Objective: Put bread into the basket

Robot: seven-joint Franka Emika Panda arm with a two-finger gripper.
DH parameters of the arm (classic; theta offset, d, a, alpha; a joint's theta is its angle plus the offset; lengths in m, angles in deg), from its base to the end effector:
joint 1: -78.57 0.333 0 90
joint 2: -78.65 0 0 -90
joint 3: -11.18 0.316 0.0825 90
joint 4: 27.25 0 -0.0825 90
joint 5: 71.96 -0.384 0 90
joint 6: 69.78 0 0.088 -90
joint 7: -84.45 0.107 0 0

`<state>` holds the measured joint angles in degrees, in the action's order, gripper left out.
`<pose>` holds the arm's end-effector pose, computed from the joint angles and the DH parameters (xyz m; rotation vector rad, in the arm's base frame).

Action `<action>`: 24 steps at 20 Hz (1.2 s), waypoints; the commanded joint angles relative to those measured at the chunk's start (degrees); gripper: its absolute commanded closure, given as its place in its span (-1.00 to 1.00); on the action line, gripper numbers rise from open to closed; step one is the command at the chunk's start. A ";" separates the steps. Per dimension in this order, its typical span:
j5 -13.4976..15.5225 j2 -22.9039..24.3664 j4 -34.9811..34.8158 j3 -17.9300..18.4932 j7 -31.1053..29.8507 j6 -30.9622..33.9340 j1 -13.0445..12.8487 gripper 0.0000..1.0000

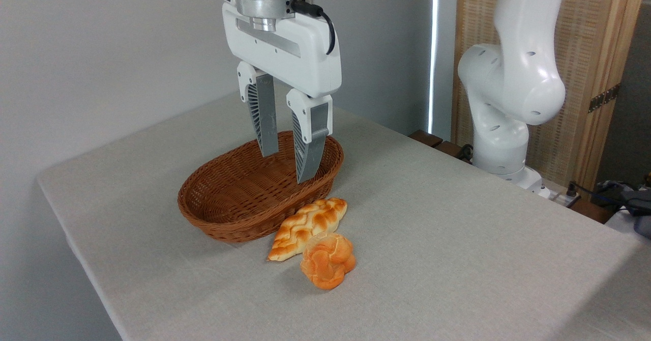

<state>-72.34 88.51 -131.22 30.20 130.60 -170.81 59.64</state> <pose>0.5190 0.0147 0.6124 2.8828 -1.2295 0.1913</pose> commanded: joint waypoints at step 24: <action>2.58 -0.10 -1.05 -9.00 4.30 8.57 9.71 -1.00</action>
<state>-69.78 88.49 -131.35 21.27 133.86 -163.56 68.79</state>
